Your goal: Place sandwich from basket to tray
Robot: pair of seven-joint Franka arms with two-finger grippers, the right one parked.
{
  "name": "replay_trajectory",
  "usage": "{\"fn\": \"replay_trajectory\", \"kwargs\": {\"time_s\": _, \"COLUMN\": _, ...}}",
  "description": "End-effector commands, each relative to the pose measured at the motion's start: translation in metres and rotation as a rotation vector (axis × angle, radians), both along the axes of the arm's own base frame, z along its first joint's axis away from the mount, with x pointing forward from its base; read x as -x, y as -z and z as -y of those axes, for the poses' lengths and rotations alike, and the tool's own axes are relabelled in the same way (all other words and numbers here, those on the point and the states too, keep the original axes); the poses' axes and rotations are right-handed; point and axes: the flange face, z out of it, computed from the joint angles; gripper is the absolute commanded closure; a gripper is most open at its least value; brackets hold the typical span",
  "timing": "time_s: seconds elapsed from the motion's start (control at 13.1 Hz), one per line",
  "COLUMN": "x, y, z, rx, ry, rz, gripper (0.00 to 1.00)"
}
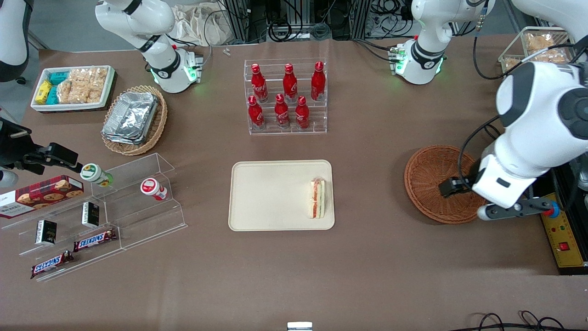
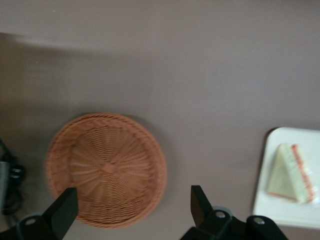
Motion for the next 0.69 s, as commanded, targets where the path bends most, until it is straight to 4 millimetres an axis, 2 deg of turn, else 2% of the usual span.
{"fn": "replay_trajectory", "kwargs": {"time_s": 0.0, "x": 0.034, "y": 0.008, "z": -0.03, "rx": -0.012, "ry": 0.083, "rz": -0.02, "gripper": 0.0}}
{"fn": "replay_trajectory", "kwargs": {"time_s": 0.23, "x": 0.052, "y": 0.019, "z": -0.059, "rx": -0.024, "ry": 0.151, "rz": -0.018, "gripper": 0.0}}
{"fn": "replay_trajectory", "kwargs": {"time_s": 0.38, "x": 0.048, "y": 0.016, "z": -0.077, "rx": -0.026, "ry": 0.178, "rz": -0.025, "gripper": 0.0}}
{"fn": "replay_trajectory", "kwargs": {"time_s": 0.61, "x": 0.037, "y": 0.012, "z": -0.078, "rx": -0.024, "ry": 0.183, "rz": -0.025, "gripper": 0.0}}
